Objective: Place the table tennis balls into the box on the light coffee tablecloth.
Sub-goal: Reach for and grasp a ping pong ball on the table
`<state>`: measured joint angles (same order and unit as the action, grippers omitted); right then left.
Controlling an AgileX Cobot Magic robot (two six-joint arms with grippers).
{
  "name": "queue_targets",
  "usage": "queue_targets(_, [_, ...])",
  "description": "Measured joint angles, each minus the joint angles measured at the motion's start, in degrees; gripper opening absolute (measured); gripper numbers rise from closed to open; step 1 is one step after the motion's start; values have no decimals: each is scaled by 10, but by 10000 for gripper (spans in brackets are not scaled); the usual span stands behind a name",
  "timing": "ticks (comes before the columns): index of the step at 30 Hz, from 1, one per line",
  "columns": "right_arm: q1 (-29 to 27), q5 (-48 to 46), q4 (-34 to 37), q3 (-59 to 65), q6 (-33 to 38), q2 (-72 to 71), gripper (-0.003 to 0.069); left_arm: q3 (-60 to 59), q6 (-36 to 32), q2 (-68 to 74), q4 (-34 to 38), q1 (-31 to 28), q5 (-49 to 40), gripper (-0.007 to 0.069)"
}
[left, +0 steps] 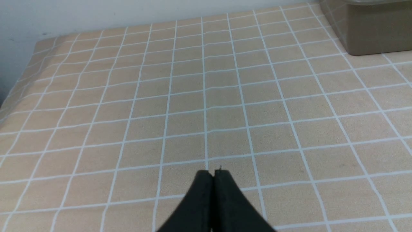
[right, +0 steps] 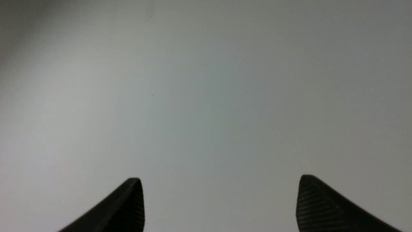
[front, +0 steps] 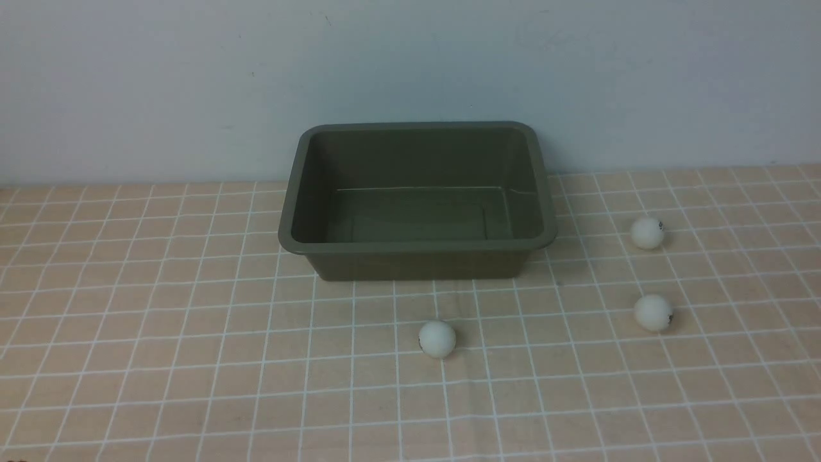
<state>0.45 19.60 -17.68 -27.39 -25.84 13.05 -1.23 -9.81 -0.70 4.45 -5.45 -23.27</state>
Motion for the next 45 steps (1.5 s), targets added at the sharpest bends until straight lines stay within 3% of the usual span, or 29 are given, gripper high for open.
queue_targets(4, [0,-174,-76,-143,-10,140,578,0,0,0,0,0,0,-69])
queue_targets(9, [0,-388,-94,-244,-13,272,578,0,0,0,0,0,0,-69])
queue_targets(10, [0,-396,-93,-251,-13,278,578,0,0,0,0,0,0,-69])
queue_targets(14, [0,-546,-30,-305,31,378,578,0,0,0,0,0,0,-69])
queue_targets(18, [0,-643,108,-323,165,465,578,0,0,0,0,0,0,-69])
queue_targets(21, [0,-669,202,-323,262,521,578,0,0,0,0,0,0,-69])
queue_targets(26, [0,-657,302,-325,336,606,578,0,0,0,0,0,0,-69])
queue_targets(33, [0,-638,329,-366,366,733,578,0,0,0,0,0,0,-69])
queue_targets(45, [1,-707,323,-591,371,925,578,0,0,0,0,0,0,-69])
